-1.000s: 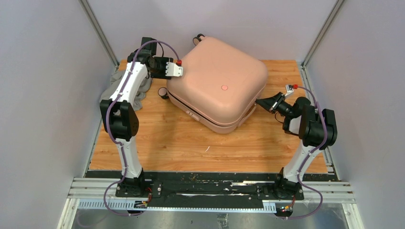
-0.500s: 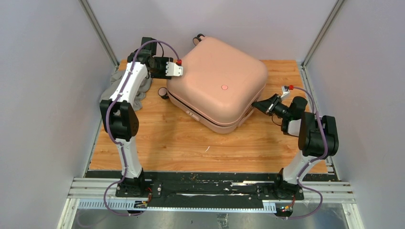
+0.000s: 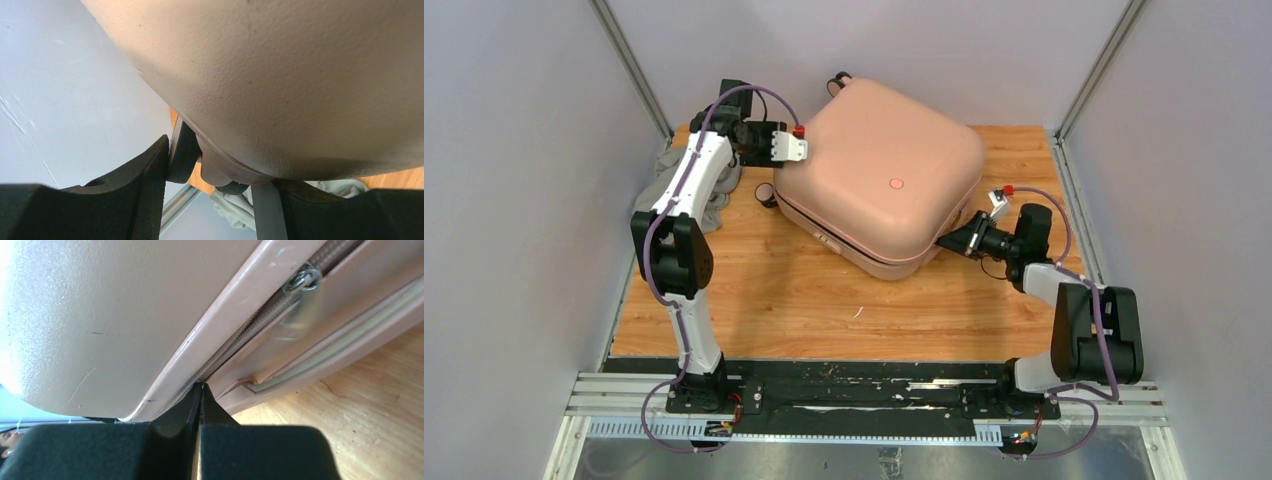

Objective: Pack the luggage
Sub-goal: Zip the luggage at the center of the board.

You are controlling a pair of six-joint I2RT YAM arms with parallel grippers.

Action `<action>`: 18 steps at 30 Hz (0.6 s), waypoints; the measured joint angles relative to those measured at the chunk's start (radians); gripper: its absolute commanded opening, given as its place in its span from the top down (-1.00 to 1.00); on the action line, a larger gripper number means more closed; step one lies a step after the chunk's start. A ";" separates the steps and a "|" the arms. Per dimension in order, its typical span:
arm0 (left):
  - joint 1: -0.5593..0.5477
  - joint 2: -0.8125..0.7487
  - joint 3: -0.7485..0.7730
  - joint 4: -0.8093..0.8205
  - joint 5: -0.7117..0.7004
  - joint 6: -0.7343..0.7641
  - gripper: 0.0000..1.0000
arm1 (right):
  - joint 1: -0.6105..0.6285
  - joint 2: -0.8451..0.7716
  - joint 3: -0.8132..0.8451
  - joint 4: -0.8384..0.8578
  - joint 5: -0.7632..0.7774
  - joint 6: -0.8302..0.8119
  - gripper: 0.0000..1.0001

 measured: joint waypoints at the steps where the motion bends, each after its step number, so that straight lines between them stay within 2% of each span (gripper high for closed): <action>1: 0.000 -0.003 -0.003 0.000 0.000 -0.001 1.00 | 0.000 -0.019 0.001 -0.034 0.006 -0.015 0.65; 2: 0.000 -0.003 -0.003 -0.001 0.000 -0.002 1.00 | -0.003 -0.042 0.006 -0.085 0.025 -0.035 0.52; 4: -0.001 -0.004 -0.005 0.000 0.001 -0.004 1.00 | -0.017 -0.062 0.016 -0.139 0.055 -0.050 0.13; 6: -0.001 -0.006 -0.008 0.001 0.001 -0.004 1.00 | -0.056 -0.079 0.032 -0.189 0.095 -0.061 -0.03; 11: -0.001 -0.011 -0.019 0.002 0.001 -0.004 1.00 | -0.145 -0.081 0.106 -0.251 0.172 -0.096 -0.11; 18: -0.001 -0.018 -0.019 0.002 0.003 -0.006 1.00 | -0.157 0.077 0.223 -0.230 0.141 -0.167 -0.12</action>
